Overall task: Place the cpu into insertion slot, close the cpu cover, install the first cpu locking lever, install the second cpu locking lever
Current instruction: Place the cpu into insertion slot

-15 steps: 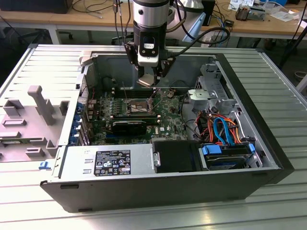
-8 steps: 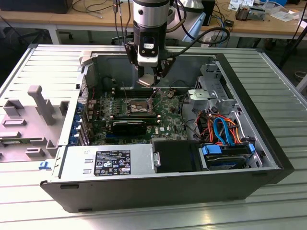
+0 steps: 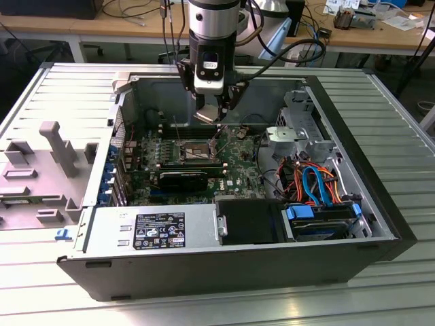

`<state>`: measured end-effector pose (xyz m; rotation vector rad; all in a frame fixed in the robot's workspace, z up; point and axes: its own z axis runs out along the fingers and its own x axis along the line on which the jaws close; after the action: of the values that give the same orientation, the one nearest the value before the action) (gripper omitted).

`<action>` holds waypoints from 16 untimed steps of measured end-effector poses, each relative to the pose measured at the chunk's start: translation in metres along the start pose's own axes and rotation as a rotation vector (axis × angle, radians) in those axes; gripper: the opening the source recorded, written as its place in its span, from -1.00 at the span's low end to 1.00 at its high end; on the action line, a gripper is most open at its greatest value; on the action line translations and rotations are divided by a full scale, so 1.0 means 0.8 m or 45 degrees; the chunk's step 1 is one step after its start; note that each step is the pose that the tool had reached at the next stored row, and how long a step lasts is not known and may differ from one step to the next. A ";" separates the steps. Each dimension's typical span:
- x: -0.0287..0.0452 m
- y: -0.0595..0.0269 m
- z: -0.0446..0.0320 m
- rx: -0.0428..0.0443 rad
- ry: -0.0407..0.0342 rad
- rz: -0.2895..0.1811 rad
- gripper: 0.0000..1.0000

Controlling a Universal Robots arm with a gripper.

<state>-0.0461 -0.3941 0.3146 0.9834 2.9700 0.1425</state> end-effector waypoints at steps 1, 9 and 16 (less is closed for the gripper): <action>0.0000 0.000 0.0000 0.000 -0.0003 0.003 0.08; 0.0000 0.000 0.0000 0.000 -0.0013 0.015 0.08; 0.0000 0.000 0.0000 0.000 -0.0024 0.027 0.08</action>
<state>-0.0461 -0.3941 0.3147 1.0142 2.9587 0.1422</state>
